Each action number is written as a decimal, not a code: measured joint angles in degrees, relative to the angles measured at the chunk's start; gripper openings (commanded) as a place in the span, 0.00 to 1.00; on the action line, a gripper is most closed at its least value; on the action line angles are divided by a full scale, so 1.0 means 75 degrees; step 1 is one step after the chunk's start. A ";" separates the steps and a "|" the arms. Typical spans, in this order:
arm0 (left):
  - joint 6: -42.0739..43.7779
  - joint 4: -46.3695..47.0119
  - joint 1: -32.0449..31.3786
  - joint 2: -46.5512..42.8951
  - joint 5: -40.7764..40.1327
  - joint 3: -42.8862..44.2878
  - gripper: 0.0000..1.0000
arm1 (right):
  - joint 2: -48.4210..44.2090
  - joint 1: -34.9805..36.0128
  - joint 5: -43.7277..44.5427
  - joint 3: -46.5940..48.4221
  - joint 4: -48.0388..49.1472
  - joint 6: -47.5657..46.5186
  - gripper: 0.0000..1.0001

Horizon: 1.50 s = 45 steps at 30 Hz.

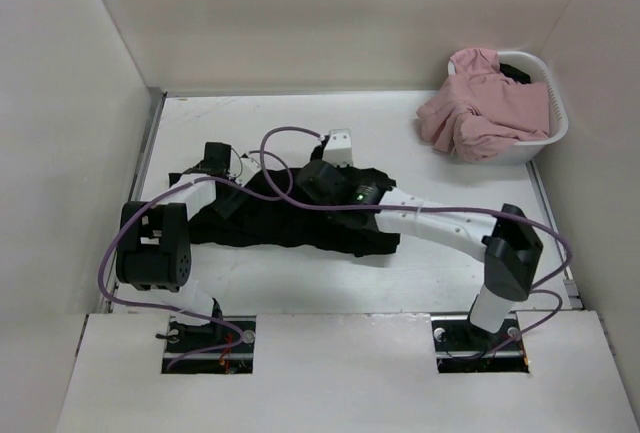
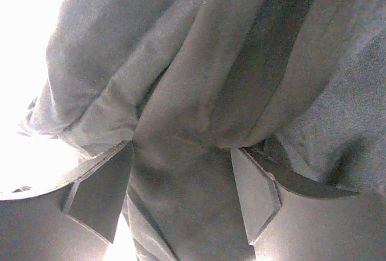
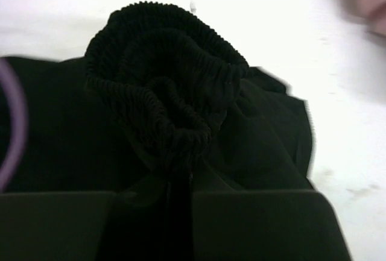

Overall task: Fold and stack the trousers
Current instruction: Fold the trousers

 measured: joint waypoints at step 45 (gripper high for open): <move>-0.3042 -0.0938 -0.3124 -0.0437 0.2888 0.3147 0.65 | -0.1743 -0.4450 -0.7906 -0.6849 0.5840 0.3515 0.48</move>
